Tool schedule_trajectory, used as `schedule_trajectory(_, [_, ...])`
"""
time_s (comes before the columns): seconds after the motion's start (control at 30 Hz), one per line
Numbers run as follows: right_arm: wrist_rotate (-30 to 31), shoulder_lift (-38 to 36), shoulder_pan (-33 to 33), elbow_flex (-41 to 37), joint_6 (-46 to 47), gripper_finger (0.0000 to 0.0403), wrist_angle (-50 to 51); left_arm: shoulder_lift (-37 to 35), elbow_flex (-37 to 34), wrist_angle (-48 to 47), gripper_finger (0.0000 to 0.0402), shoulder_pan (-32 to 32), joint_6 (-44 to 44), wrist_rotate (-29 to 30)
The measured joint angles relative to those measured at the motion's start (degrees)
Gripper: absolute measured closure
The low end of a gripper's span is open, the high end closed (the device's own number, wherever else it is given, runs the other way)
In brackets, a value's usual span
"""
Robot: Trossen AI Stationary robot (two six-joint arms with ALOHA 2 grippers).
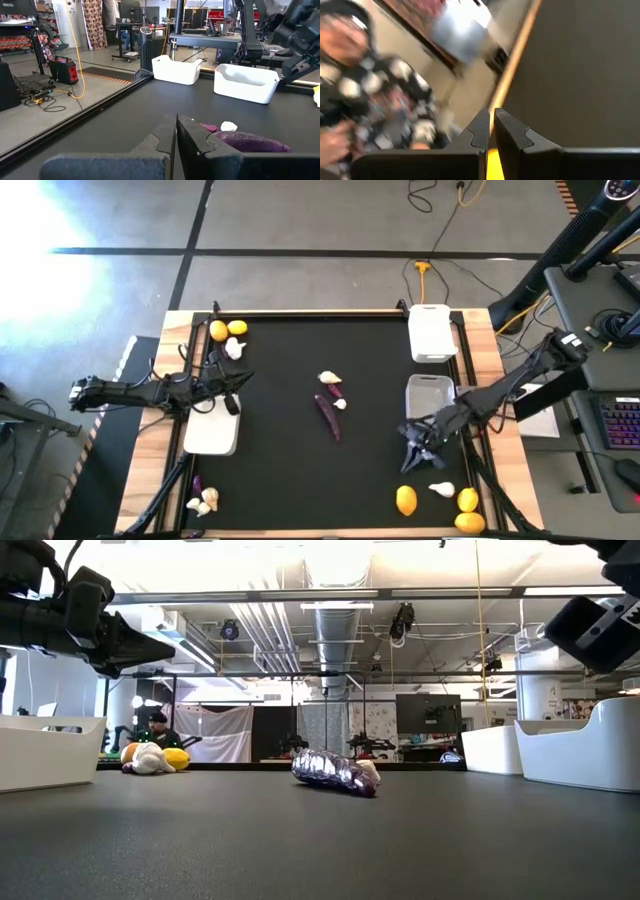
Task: Sort produce into baskets
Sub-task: Put the lemon into the gray bin
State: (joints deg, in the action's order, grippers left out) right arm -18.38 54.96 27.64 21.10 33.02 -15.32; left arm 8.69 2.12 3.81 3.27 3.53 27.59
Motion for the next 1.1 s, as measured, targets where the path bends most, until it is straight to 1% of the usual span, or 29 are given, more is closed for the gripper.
schedule_trajectory(0.07, [0.73, 1.29, 0.00, 4.96, -4.75, 0.0361, 15.79, 0.19, 0.01, 0.05, 0.0401, 0.00, -0.01, -0.01])
schedule_trajectory(0.17, [4.83, 4.40, 0.00, 12.28, -9.95, 0.0333, 37.46, 0.27, 0.01, 0.00, 0.0401, 0.01, 0.00, 0.00])
schedule_trajectory(0.23, [5.37, 6.61, -0.02, 16.30, -10.22, 0.0309, 46.48, 0.26, 0.01, -0.06, 0.0401, 0.00, 0.00, 0.00])
schedule_trajectory(0.3, [5.10, 8.81, 0.51, 19.49, -8.66, 0.0282, 51.30, 0.28, 0.01, 0.04, 0.0401, 0.00, 0.00, 0.00])
schedule_trajectory(0.37, [4.64, 10.72, 1.73, 21.81, -6.24, 0.0251, 54.12, 0.28, 0.01, 0.00, 0.0401, 0.00, -0.02, 0.00])
schedule_trajectory(0.6, [4.37, 15.95, 10.31, 26.25, 2.82, 0.0141, 54.09, 0.28, 0.01, 0.02, 0.0401, 0.00, -0.02, 0.00])
schedule_trajectory(0.67, [3.91, 17.14, 13.06, 27.84, 3.31, 0.0112, 54.13, 0.28, 0.01, 0.02, 0.0401, 0.00, -0.01, 0.00])
schedule_trajectory(0.73, [2.48, 18.55, 15.12, 29.79, 0.44, 0.0089, 54.04, 0.28, 0.01, 0.02, 0.0401, 0.00, -0.01, 0.00])
schedule_trajectory(0.87, [6.11, 22.62, 17.59, 33.65, -2.03, 0.0069, 55.24, 0.28, 0.01, 0.02, 0.0401, 0.00, 0.00, 0.00])
schedule_trajectory(1.1, [6.45, 32.52, 18.26, 42.59, -16.95, 0.0077, 60.36, 0.28, 0.01, 0.02, 0.0401, 0.00, -0.02, -0.01])
